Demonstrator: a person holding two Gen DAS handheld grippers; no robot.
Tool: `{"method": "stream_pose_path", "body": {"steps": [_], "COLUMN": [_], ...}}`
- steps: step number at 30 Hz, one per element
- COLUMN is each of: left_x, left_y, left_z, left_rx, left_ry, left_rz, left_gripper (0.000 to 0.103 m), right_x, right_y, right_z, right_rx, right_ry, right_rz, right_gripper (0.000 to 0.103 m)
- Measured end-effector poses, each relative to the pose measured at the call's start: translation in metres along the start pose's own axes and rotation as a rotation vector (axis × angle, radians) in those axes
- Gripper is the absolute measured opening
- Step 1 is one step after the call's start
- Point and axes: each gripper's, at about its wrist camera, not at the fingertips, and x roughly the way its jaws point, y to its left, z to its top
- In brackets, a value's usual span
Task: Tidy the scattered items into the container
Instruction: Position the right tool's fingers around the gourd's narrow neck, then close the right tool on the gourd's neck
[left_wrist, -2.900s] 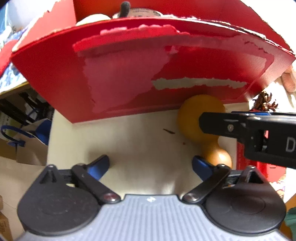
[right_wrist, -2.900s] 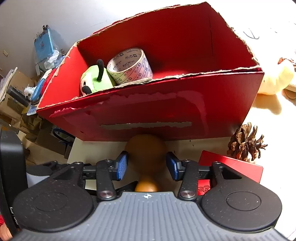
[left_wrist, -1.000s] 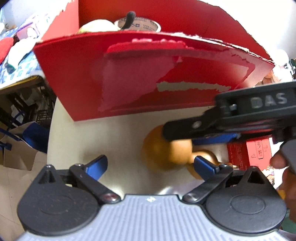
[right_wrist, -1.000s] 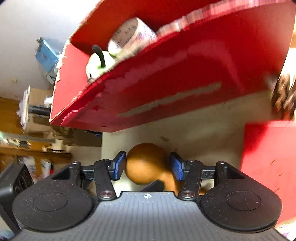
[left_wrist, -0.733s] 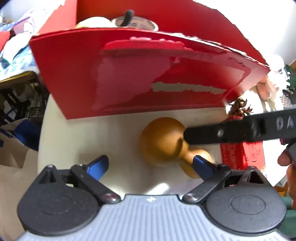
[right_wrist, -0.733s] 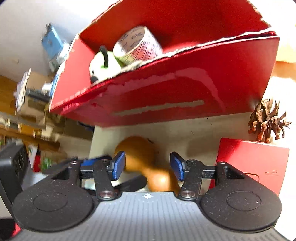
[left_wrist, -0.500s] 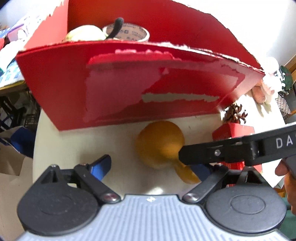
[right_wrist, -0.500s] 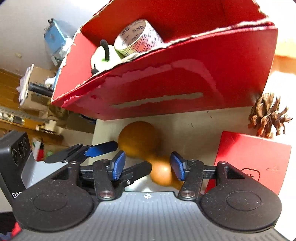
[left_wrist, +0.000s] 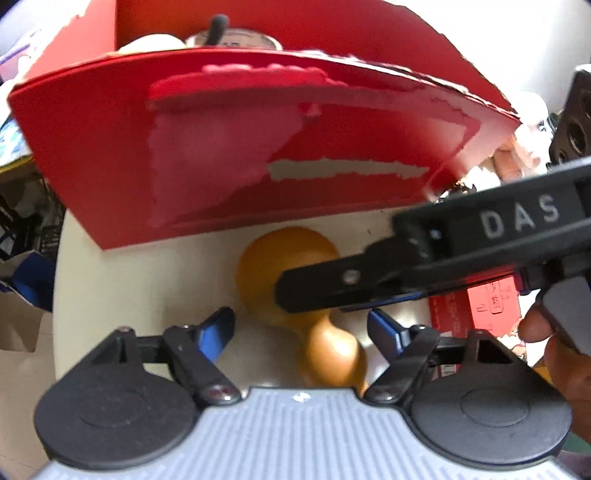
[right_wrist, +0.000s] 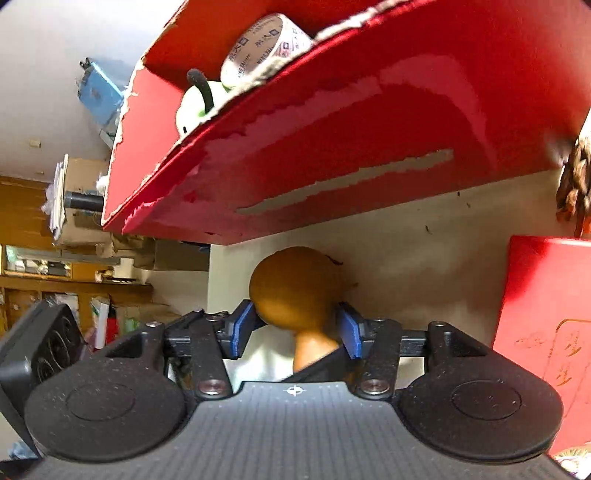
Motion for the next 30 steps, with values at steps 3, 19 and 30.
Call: {"method": "stream_pose_path", "body": {"steps": [3,19,30], "left_x": [-0.002,-0.003,-0.037], "left_y": [0.001,-0.012,-0.038], "left_z": [-0.002,-0.004,-0.002], "left_rx": [0.001,0.066,0.164], "left_ry": [0.001,0.019,-0.034], "left_rz": [0.0,-0.022,-0.03], "left_gripper": [0.075,0.032,0.031], "right_x": [-0.005,0.014,-0.008], "right_y": [0.008,0.02,0.042], "right_z": [-0.002,-0.003,-0.012], "right_rx": [-0.051,-0.123,-0.228], "right_ry": [-0.005,0.015,-0.032], "right_rz": [-0.038,-0.088,-0.08], "right_gripper": [0.058,0.047,0.041]}}
